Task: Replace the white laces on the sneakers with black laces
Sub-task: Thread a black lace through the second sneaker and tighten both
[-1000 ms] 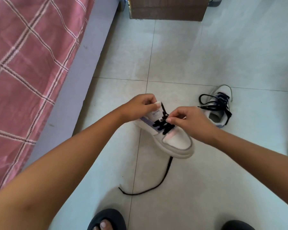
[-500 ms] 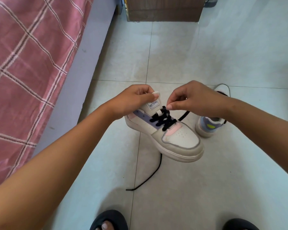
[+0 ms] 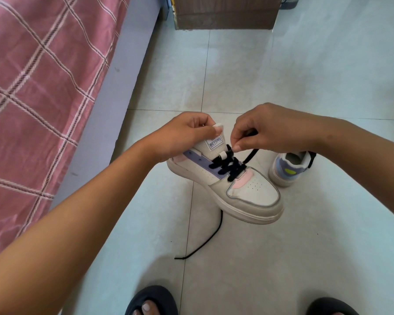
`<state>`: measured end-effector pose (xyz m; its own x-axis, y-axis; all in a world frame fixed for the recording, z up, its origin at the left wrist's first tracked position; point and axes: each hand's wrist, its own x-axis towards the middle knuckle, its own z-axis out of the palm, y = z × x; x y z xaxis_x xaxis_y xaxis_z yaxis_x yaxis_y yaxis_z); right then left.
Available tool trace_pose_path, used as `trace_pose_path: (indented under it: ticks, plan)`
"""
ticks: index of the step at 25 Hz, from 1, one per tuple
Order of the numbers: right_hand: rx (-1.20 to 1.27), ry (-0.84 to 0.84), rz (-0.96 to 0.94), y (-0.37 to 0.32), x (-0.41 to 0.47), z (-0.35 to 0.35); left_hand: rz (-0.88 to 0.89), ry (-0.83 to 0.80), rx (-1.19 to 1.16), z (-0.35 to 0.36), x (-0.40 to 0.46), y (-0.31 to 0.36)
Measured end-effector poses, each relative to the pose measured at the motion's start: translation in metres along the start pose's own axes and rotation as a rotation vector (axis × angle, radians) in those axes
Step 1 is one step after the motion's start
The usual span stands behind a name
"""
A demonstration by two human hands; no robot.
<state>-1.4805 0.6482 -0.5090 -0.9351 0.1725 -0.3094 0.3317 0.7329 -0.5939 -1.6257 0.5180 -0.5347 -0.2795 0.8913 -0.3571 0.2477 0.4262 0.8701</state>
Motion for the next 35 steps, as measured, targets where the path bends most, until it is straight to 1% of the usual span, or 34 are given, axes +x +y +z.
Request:
trace_pose_path:
  ticks: [1, 6, 10, 12, 13, 15, 17, 19, 21, 23, 27, 32, 35]
  plan:
    - [0.003, 0.002, -0.006, -0.001, 0.001, 0.000, 0.002, 0.003, -0.005, 0.001, -0.001, 0.001]
    - [0.239, 0.063, 0.049, 0.001, 0.005, 0.012, -0.031, 0.019, 0.008, 0.006, -0.004, 0.000]
    - [0.415, 0.096, 0.164, 0.004, 0.008, 0.028, -0.083, 0.136, -0.037, 0.010, -0.005, -0.007]
    - [0.531, 0.144, 0.245, 0.006, 0.009, 0.036, -0.111, 0.190, -0.080, 0.012, -0.005, -0.010]
    - [0.539, 0.187, 0.266, 0.006, 0.011, 0.041, -0.129, 0.211, -0.082, 0.014, -0.004, -0.012]
    - [0.430, 0.316, 0.271, 0.007, 0.017, 0.050, -0.170, 0.258, -0.089, 0.018, -0.003, -0.015]
    - [0.355, 0.432, 0.264, 0.008, 0.021, 0.056, -0.215, 0.319, -0.164, 0.019, 0.000, -0.017]
    - [0.304, 0.467, 0.168, 0.009, 0.023, 0.062, -0.256, 0.390, -0.289, 0.018, 0.002, -0.019]
    - [0.066, 0.524, 0.023, 0.010, 0.024, 0.071, -0.295, 0.430, -0.459, 0.016, 0.003, -0.021]
    - [-0.110, 0.624, -0.076, 0.015, 0.026, 0.080, -0.310, 0.419, -0.582, 0.017, 0.004, -0.022]
    - [-0.212, 0.739, -0.211, 0.021, 0.029, 0.087, -0.338, 0.431, -0.639, 0.023, 0.003, -0.020]
    - [-0.561, 0.927, -0.454, 0.036, 0.032, 0.089, -0.356, 0.433, -0.764, 0.026, 0.000, -0.017]
    - [-0.703, 0.964, -0.505, 0.034, 0.033, 0.088, -0.374, 0.438, -0.860, 0.031, 0.000, -0.018]
